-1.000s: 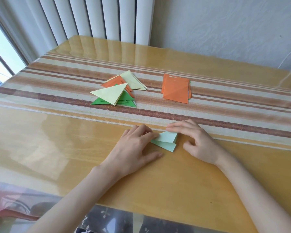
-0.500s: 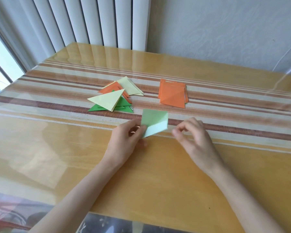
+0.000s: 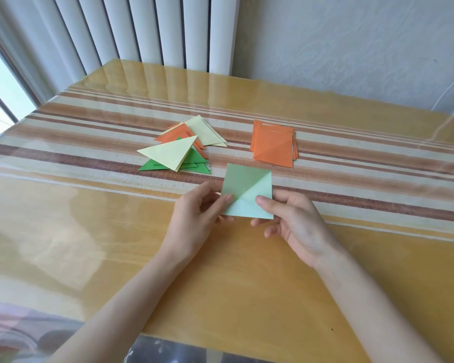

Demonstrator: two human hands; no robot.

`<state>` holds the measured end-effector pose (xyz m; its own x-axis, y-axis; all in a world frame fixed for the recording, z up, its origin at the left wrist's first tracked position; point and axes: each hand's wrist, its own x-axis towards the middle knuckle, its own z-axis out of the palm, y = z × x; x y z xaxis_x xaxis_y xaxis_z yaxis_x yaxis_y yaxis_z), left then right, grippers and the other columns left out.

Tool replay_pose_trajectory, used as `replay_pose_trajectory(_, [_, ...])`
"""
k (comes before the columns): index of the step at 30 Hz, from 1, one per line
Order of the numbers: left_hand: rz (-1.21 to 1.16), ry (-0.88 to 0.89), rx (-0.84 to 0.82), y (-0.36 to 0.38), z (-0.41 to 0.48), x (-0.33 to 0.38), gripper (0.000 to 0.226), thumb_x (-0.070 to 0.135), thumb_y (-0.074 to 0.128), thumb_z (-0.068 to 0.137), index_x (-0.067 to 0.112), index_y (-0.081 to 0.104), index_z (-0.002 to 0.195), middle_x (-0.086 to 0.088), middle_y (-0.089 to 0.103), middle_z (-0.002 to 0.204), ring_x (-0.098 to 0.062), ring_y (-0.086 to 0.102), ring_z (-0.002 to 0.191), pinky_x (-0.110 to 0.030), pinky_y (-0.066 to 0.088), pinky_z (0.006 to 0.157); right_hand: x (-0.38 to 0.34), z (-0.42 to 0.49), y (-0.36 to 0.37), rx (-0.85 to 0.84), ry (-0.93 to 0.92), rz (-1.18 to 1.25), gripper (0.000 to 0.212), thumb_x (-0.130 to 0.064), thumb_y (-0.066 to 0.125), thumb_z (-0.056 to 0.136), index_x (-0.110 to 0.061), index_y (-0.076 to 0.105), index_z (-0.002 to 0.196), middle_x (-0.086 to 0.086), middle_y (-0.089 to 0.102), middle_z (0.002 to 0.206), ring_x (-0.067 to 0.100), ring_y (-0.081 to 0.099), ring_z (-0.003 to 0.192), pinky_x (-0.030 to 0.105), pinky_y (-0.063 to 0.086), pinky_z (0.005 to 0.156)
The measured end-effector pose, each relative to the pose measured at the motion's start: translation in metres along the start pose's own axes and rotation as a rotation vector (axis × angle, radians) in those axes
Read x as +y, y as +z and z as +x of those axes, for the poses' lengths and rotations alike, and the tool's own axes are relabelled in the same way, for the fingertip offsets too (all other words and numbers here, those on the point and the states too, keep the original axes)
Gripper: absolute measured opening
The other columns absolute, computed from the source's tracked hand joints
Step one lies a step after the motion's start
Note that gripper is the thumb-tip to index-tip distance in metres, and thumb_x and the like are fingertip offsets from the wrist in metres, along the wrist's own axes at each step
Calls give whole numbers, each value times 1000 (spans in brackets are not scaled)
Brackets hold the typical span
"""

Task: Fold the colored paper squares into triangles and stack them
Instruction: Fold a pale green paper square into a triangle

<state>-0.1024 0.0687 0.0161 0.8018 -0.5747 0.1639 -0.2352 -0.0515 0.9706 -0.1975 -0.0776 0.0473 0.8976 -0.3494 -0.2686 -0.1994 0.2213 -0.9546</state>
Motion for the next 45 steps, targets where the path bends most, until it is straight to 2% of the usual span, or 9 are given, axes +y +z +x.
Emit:
replay_pose_trajectory(3, [-281, -166, 11, -4, 3, 1, 8, 14, 63, 86, 10, 67, 91, 1, 71, 73, -9, 63, 63, -21, 53, 58, 2, 3, 2, 43, -31, -29, 11, -5, 58, 91, -4, 67, 97, 3, 74, 84, 15, 66, 59, 18, 43, 42])
replay_pose_trajectory(5, [-338, -221, -9, -6, 4, -1, 21, 23, 66, 78, 9, 68, 93, -4, 73, 81, -13, 65, 68, -22, 54, 60, 5, 5, 4, 124, -101, -100, 6, -6, 61, 90, -7, 67, 89, 1, 73, 78, 15, 65, 55, 18, 42, 42])
replay_pose_trajectory(9, [-258, -213, -75, -5, 7, -3, 32, 18, 72, 70, 1, 67, 97, -16, 72, 87, -16, 64, 70, -21, 55, 64, 10, 7, 7, 171, -160, -152, 3, -7, 64, 88, -7, 67, 86, 0, 72, 74, 15, 64, 51, 20, 42, 41])
replay_pose_trajectory(14, [-287, -255, -73, -4, 10, -5, 22, 2, 70, 79, -8, 65, 98, -13, 73, 84, -11, 65, 65, -18, 53, 61, 8, 8, 5, 33, -7, -68, 12, -2, 61, 89, -4, 68, 99, 10, 73, 78, 15, 64, 55, 18, 44, 44])
replay_pose_trajectory(20, [-357, -296, -95, -6, 12, -6, 19, 4, 69, 78, -2, 67, 96, -5, 74, 85, -9, 67, 71, -17, 54, 62, 11, 10, 8, 90, -11, -25, 11, -5, 61, 89, -1, 67, 97, 12, 72, 71, 15, 65, 53, 18, 45, 43])
replay_pose_trajectory(33, [-304, -279, -106, -5, 11, -6, 16, -3, 64, 84, -3, 66, 100, -12, 72, 96, -13, 67, 79, -19, 56, 67, 13, 11, 10, 134, -6, -21, 10, -6, 63, 88, 0, 66, 96, 11, 70, 66, 16, 66, 52, 18, 47, 44])
replay_pose_trajectory(38, [-276, -264, -118, -5, 9, -4, 13, -4, 64, 83, 4, 68, 92, -5, 73, 86, -12, 67, 76, -20, 57, 68, 13, 11, 9, 146, -7, -29, 11, -7, 65, 88, 1, 66, 95, 11, 69, 63, 16, 65, 51, 18, 47, 44])
replay_pose_trajectory(43, [-240, -276, -143, -6, 10, -4, 15, -3, 69, 81, 3, 69, 94, -17, 73, 93, -18, 66, 79, -21, 57, 71, 15, 10, 9, 162, -42, -55, 8, -6, 66, 87, 1, 66, 91, 7, 66, 61, 13, 59, 49, 19, 45, 43])
replay_pose_trajectory(45, [-244, -279, -143, -6, 10, -4, 16, -3, 68, 81, 1, 68, 97, -14, 73, 93, -16, 68, 80, -21, 56, 71, 16, 10, 10, 131, -42, -83, 11, -5, 69, 84, 0, 66, 94, 6, 65, 63, 11, 56, 52, 20, 42, 42])
